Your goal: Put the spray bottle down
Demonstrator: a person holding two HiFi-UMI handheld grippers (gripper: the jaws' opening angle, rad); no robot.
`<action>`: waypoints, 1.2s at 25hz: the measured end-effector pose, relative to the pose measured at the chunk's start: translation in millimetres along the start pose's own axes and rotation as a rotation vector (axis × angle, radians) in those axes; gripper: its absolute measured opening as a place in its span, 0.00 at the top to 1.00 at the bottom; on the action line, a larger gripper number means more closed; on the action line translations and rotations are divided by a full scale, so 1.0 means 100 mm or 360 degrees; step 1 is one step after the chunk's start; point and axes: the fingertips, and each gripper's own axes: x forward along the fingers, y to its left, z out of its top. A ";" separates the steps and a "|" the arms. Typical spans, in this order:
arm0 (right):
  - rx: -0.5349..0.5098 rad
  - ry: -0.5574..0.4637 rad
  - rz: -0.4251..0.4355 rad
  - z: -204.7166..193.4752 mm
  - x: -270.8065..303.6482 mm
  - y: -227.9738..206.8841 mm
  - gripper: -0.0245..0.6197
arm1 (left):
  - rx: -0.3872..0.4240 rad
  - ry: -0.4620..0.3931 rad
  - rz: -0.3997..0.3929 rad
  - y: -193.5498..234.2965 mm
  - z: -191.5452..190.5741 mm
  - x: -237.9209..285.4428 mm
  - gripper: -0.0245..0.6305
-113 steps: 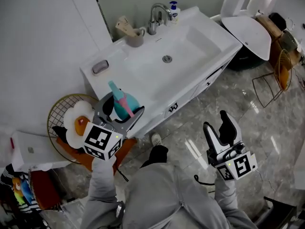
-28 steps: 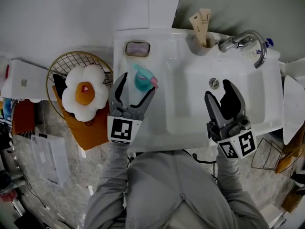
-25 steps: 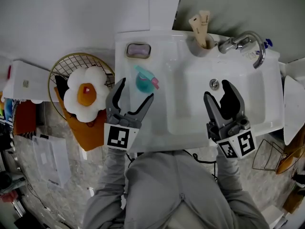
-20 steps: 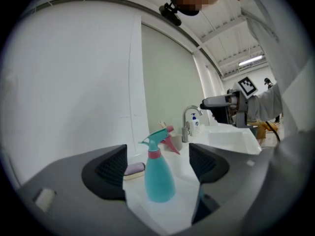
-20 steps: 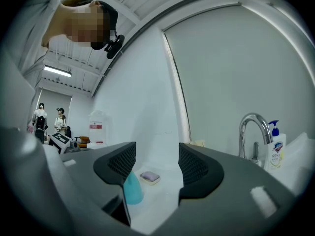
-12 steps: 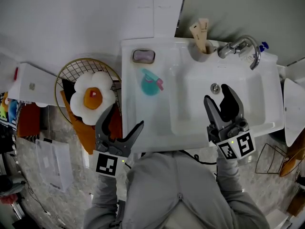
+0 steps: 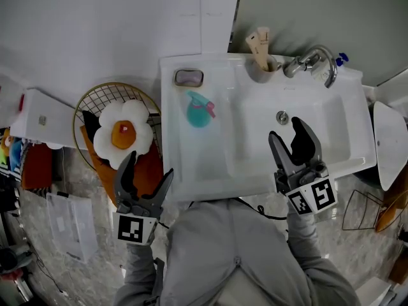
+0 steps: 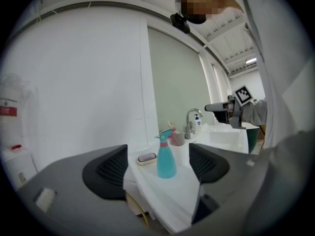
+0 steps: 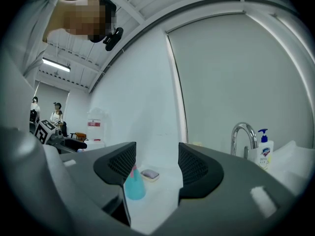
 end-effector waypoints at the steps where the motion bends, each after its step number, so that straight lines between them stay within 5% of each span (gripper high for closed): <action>1: -0.0003 -0.0001 -0.0007 0.01 -0.02 0.00 0.54 | -0.0003 -0.0007 0.0008 0.01 0.01 -0.01 0.32; 30: -0.0012 -0.0034 -0.0059 0.12 -0.13 -0.01 0.54 | 0.0068 -0.0075 -0.0084 -0.12 0.22 0.12 0.32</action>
